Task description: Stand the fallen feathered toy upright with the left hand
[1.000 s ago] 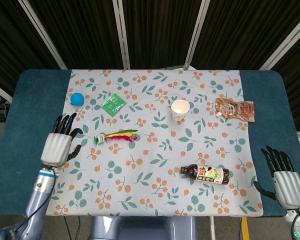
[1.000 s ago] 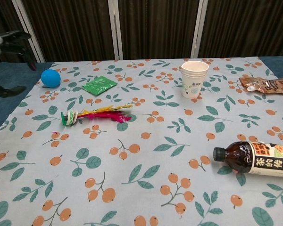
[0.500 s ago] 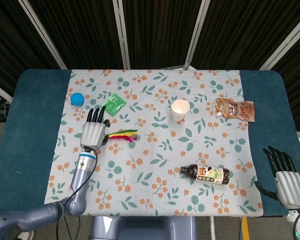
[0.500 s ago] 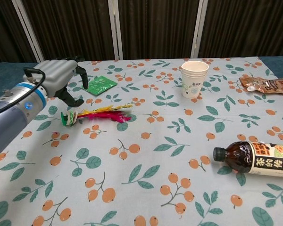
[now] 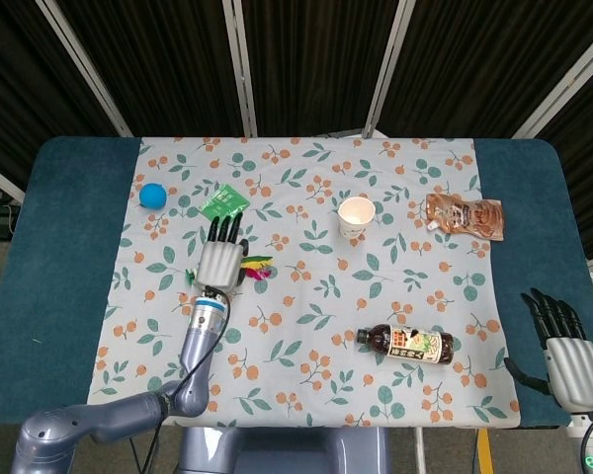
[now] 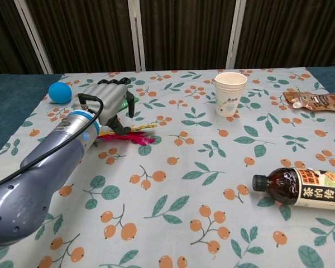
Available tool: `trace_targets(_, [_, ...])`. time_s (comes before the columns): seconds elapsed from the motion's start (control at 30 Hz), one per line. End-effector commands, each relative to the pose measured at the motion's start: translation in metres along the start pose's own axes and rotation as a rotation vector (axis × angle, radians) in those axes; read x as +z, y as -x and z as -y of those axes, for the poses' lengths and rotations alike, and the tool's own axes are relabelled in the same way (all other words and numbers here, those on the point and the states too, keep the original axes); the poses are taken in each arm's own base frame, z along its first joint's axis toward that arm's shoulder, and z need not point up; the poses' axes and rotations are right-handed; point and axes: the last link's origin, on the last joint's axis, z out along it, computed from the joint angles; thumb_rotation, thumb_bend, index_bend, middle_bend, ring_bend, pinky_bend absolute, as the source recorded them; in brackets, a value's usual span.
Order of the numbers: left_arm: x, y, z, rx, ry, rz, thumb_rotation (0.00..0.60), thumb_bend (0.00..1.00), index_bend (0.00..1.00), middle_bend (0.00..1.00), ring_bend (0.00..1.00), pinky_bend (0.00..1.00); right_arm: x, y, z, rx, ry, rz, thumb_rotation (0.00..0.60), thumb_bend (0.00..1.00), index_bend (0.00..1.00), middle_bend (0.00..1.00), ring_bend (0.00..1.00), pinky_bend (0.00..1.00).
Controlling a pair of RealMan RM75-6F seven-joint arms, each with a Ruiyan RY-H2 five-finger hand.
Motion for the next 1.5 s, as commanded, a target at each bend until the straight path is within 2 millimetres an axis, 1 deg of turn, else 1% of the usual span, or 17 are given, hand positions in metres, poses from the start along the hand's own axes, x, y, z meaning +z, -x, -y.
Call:
trace_targets(0.03, [0.001,0.002,-0.007,-0.002,0.007,0.000,0.600,0.32,0.49,0.00,0.00,0.00,0.000,0.000,0.000,0.001,-0.001,0.001,0.600,0.16,0.03,0.00,0.00,0.00])
trace_targets(0.23, [0.005,0.005,-0.016,0.013,0.009,0.001,0.600,0.32,0.49,0.00,0.00,0.00,0.000,0.000,0.000,0.003,0.000,0.001,0.600,0.16,0.03,0.00,0.00,0.00])
trace_targets(0.47, [0.013,0.005,-0.027,0.024,0.013,-0.013,0.600,0.32,0.53,0.00,0.00,0.00,0.000,-0.001,0.000,0.009,0.005,0.002,0.600,0.16,0.03,0.00,0.00,0.00])
trace_targets(0.87, [0.018,0.011,-0.031,0.044,0.003,-0.008,0.600,0.33,0.54,0.00,0.00,0.00,-0.001,-0.001,0.000,0.012,0.005,0.003,0.600,0.16,0.03,0.00,0.00,0.00])
trace_targets(1.1, [0.018,0.015,-0.032,0.052,0.005,-0.001,0.600,0.37,0.55,0.00,0.00,0.00,0.000,-0.001,0.000,0.015,0.008,0.003,0.600,0.16,0.03,0.00,0.00,0.00])
trace_targets(1.27, [0.018,0.018,-0.032,0.062,0.004,0.002,0.600,0.37,0.55,0.00,0.00,0.00,0.000,-0.001,0.000,0.017,0.010,0.004,0.600,0.16,0.03,0.00,0.00,0.00])
trace_targets(1.33, [0.018,0.019,-0.032,0.060,0.003,0.004,0.600,0.39,0.55,0.00,0.00,0.00,0.000,-0.001,0.000,0.017,0.009,0.003,0.600,0.16,0.03,0.00,0.00,0.00])
trace_targets(1.5, [0.016,0.020,-0.034,0.054,0.015,0.002,0.600,0.55,0.57,0.00,0.00,0.00,0.000,-0.001,0.000,0.017,0.009,0.002,0.600,0.16,0.03,0.00,0.00,0.00])
